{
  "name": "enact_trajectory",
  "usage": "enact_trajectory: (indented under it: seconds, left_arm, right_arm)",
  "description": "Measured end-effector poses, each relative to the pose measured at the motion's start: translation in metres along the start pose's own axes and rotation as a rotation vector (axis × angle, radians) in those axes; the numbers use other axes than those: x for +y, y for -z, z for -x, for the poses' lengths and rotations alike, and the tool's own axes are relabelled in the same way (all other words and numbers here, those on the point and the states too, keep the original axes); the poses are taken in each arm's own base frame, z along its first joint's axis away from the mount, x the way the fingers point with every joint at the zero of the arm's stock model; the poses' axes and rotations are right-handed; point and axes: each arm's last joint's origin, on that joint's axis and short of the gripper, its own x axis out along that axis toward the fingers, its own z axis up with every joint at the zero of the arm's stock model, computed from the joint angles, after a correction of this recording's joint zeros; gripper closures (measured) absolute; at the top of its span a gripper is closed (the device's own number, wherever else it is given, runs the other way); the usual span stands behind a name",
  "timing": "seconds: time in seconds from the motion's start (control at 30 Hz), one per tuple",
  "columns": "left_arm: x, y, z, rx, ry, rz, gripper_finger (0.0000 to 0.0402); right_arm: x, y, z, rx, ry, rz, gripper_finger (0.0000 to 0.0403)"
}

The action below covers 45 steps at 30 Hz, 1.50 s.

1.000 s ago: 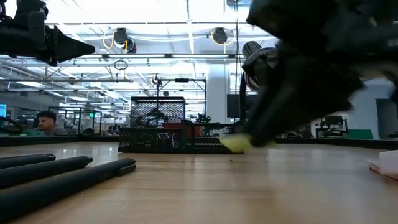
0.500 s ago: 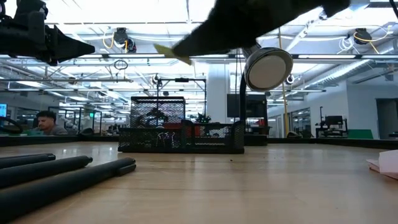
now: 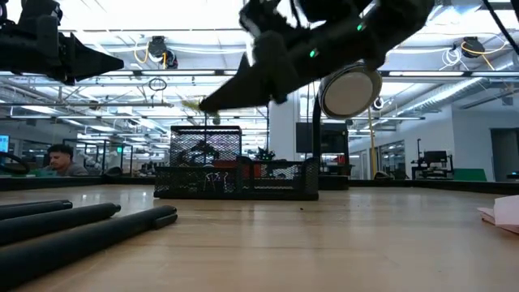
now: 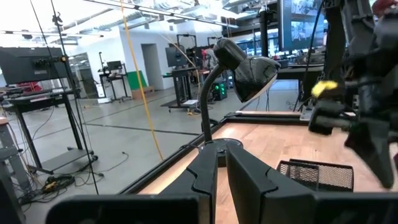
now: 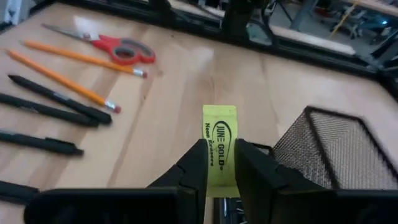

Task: Pick and place office supplies into organizer
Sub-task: Put the yellow eraser into the black desk organizer

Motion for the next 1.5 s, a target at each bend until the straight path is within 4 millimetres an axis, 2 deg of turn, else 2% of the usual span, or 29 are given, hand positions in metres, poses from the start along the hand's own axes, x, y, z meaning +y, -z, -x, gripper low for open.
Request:
enact_trajectory:
  seconds: [0.07,0.27,0.63,0.8,1.17,1.5]
  left_arm:
    - [0.000,0.000,0.000,0.000,0.000,0.000,0.0360]
    - [0.000,0.000,0.000,0.000,0.000,0.001,0.0360]
    - [0.000,0.000,0.000,-0.001,0.000,-0.011,0.0360]
    - [0.000,0.000,0.000,-0.002,-0.001,-0.010,0.0360]
    - [0.000,0.000,0.000,-0.002,0.000,-0.010,0.0360]
    - [0.000,0.000,0.000,-0.001,0.000,-0.011,0.0360]
  right_arm:
    - [-0.002,0.007,-0.006,0.029,0.005,0.001,0.0342]
    - [-0.011,0.009,-0.018,0.027,0.031,-0.015,0.0342]
    - [-0.028,0.018,-0.021,0.094,0.061,-0.038,0.0342]
    - [-0.026,0.025,-0.023,0.135,0.054,-0.042,0.0342]
    - [-0.026,0.025,-0.023,0.141,0.055,-0.042,0.0342]
    - [-0.024,0.040,-0.034,0.148,0.056,-0.053,0.0342]
